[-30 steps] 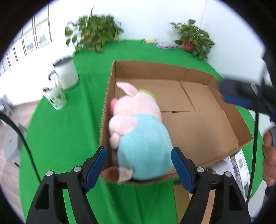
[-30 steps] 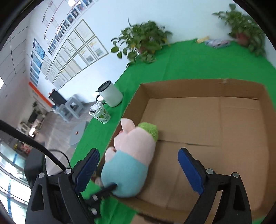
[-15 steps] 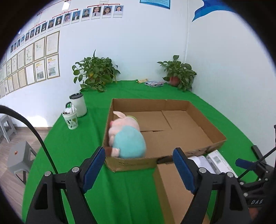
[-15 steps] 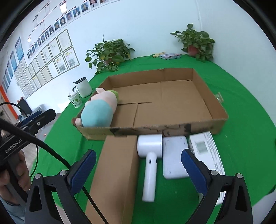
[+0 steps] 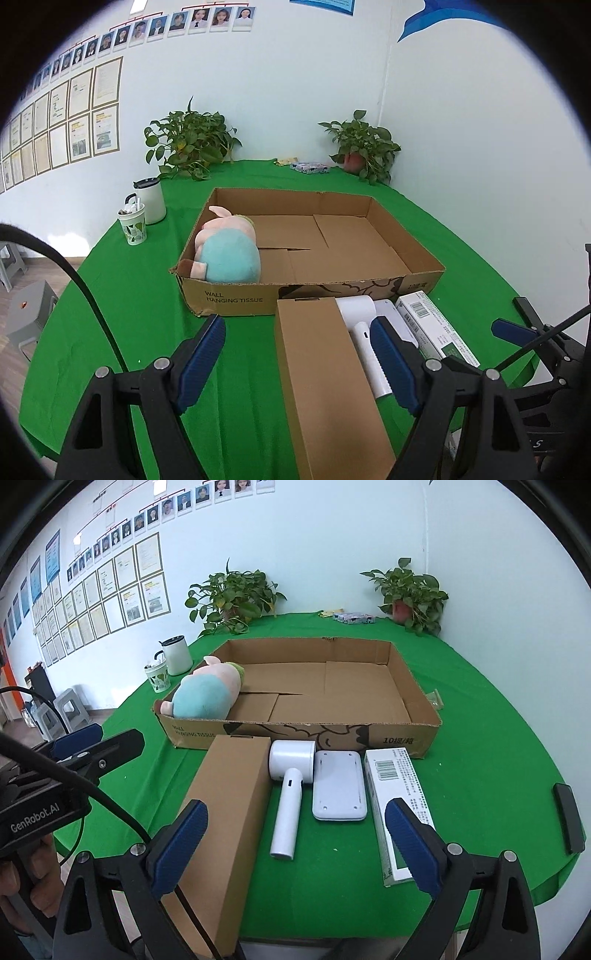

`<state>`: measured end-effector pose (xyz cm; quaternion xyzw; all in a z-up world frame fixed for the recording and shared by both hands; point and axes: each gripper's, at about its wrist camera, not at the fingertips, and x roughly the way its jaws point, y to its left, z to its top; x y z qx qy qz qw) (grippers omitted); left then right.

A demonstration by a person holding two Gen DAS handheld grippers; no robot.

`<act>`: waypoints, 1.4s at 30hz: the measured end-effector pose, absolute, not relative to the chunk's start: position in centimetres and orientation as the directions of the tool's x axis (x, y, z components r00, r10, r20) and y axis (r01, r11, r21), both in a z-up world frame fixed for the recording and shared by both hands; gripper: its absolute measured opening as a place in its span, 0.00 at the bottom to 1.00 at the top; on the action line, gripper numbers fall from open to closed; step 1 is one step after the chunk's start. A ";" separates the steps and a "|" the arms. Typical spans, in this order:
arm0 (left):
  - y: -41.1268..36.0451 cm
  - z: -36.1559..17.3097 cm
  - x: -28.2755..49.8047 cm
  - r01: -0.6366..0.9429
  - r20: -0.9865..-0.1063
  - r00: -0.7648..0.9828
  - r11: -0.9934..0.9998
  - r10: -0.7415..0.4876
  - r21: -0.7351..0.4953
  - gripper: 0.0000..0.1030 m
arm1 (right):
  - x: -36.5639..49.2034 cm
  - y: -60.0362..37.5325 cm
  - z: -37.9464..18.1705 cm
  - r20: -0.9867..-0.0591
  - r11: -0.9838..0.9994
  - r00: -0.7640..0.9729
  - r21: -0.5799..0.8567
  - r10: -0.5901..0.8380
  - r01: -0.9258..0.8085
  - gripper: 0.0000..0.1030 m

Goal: Organize objects
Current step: 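Grasp the long brown cardboard box end with the right gripper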

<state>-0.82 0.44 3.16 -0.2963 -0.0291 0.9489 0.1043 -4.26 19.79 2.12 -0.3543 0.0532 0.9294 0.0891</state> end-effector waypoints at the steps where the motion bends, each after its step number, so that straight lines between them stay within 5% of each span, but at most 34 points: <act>1: 0.8 3.3 -0.5 -0.177 -0.551 -0.809 -0.979 0.206 -0.106 0.78 | -4.1 19.9 2.1 -0.667 -0.979 -0.733 0.033 0.129 -0.203 0.92; 6: 1.2 3.8 0.1 -0.142 -0.534 -0.828 -0.985 0.170 -0.095 0.77 | -3.8 20.8 2.2 -0.652 -0.982 -0.751 0.048 0.106 -0.180 0.83; 8: 1.2 4.0 0.2 -0.125 -0.523 -0.838 -0.988 0.155 -0.091 0.63 | -3.9 21.0 2.3 -0.649 -0.984 -0.755 0.051 0.098 -0.172 0.77; 10: 1.0 4.1 -0.1 -0.125 -0.529 -0.834 -0.988 0.155 -0.092 0.17 | -4.0 21.3 2.3 -0.640 -0.983 -0.763 0.063 0.092 -0.171 0.62; 11: 0.9 4.0 -0.4 -0.123 -0.537 -0.829 -0.988 0.157 -0.098 0.08 | -4.0 21.5 2.3 -0.638 -0.982 -0.764 0.060 0.098 -0.177 0.47; 13: 0.7 3.9 -0.8 -0.123 -0.532 -0.831 -0.986 0.163 -0.110 0.06 | -4.3 21.8 2.1 -0.643 -0.981 -0.758 0.052 0.109 -0.185 0.40; 15: 0.9 3.8 -1.2 -0.124 -0.526 -0.835 -0.987 0.159 -0.101 0.15 | -4.4 22.3 2.0 -0.642 -0.982 -0.760 0.065 0.096 -0.179 0.47; 16: 1.0 3.7 -1.4 -0.114 -0.534 -0.833 -0.989 0.145 -0.090 0.48 | -4.5 22.6 1.9 -0.645 -0.982 -0.759 0.069 0.093 -0.179 0.57; 17: 1.0 3.5 -1.8 -0.110 -0.543 -0.827 -0.990 0.141 -0.090 0.69 | -4.7 22.8 1.7 -0.649 -0.981 -0.755 0.072 0.093 -0.183 0.89; 18: 0.9 3.4 -1.9 -0.117 -0.540 -0.827 -0.987 0.156 -0.106 0.87 | -4.7 23.0 1.5 -0.650 -0.979 -0.755 0.080 0.090 -0.185 0.98; 25: -0.4 1.6 -3.1 -0.185 -0.596 -0.758 -0.964 0.265 -0.192 0.87 | -5.2 23.4 -0.1 -0.679 -0.978 -0.734 0.166 -0.021 -0.126 0.99; 34: -4.3 -2.8 -2.7 -0.188 -0.680 -0.625 -0.919 0.383 -0.346 0.83 | -4.0 15.2 -1.5 -0.695 -0.897 -0.569 0.380 -0.439 0.227 0.99; 42: -7.1 -4.7 -0.3 -0.147 -0.690 -0.601 -0.905 0.402 -0.399 0.83 | -5.8 9.3 -6.1 -0.829 -0.982 -0.526 0.149 -0.189 0.118 0.99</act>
